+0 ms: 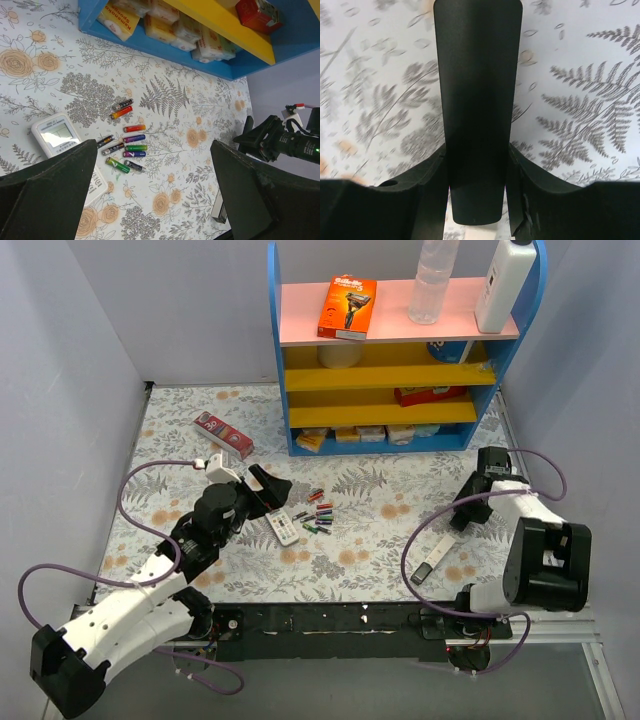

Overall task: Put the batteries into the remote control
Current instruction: Place the remote control at the center of the board, then pick up the remote control from the center of the board.

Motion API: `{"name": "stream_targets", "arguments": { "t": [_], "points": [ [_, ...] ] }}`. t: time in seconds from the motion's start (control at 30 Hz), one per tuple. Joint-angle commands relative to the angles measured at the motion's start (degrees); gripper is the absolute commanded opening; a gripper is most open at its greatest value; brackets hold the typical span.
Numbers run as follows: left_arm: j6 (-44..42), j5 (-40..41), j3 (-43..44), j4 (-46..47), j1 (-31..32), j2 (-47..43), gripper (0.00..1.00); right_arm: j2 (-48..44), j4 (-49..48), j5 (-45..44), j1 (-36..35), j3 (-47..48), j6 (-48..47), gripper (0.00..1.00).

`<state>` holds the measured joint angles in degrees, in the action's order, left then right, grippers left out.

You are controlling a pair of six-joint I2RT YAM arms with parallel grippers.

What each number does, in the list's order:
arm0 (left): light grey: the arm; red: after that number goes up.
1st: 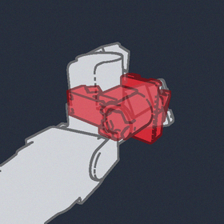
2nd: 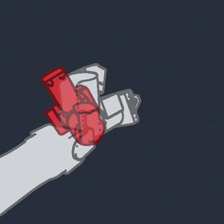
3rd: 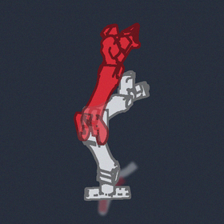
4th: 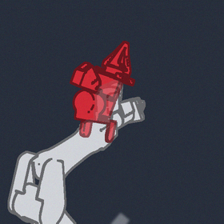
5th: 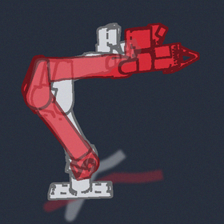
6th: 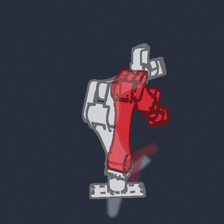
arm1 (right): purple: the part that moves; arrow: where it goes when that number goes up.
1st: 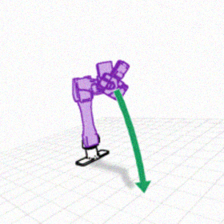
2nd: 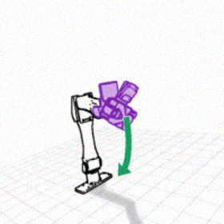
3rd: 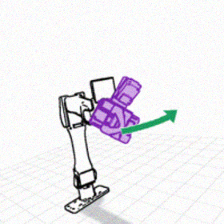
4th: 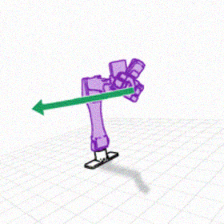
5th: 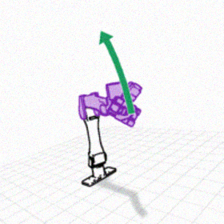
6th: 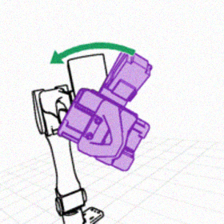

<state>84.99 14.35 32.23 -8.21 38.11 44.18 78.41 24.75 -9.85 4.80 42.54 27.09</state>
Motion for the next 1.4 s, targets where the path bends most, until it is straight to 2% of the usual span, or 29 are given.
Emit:
{"name": "stream_targets", "arguments": {
  "t": [0.0,0.13,0.23,0.43,0.57,0.6,0.63,0.73,1.03,1.3,1.37],
  "points": [
    [-2.3,3.0,0.4,-2.2,0.0,-2.1,0.98,6.1,-4.4,-2.7,4.3,3.4,1.8,0.36],
    [-3.4,3.7,0.3,-2.4,0.0,-3.1,0.98,10.3,-4.9,-3.3,6.8,5.2,0.9,0.51],
    [-3.5,4.1,-0.1,-2.4,0.0,-3.7,0.98,11.3,-4.2,-3.0,7.2,5.9,0.1,0.57],
    [-3.9,3.0,0.6,-1.8,0.0,-2.2,0.98,5.2,-2.4,1.5,7.2,5.5,-3.3,0.76],
    [-3.9,2.4,1.1,-1.4,0.0,-1.3,0.98,-0.9,1.2,5.1,7.2,8.3,-4.3,0.80],
    [-3.9,2.2,1.1,-1.2,0.0,-1.2,0.98,-1.7,2.2,5.7,7.2,8.9,-4.3,0.83],
    [-3.8,2.1,1.1,-1.1,0.0,-1.1,0.98,-2.6,3.0,6.6,7.2,9.3,-3.5,0.92],
    [-3.3,1.6,1.0,-0.6,0.0,-0.7,0.98,-6.4,4.0,13.3,7.2,7.5,-5.5,0.94],
    [-3.8,0.4,1.6,0.2,0.0,0.4,0.98,-16.8,7.1,17.3,7.2,-4.8,-0.8,0.97],
    [-3.6,-1.5,1.3,2.1,0.0,0.8,0.98,-18.2,5.2,21.1,6.5,-13.7,-0.1,0.97],
    [-3.5,-2.0,1.2,2.1,0.0,1.0,0.98,-18.5,3.8,21.1,5.4,-15.5,0.1,0.92]
  ]
}}
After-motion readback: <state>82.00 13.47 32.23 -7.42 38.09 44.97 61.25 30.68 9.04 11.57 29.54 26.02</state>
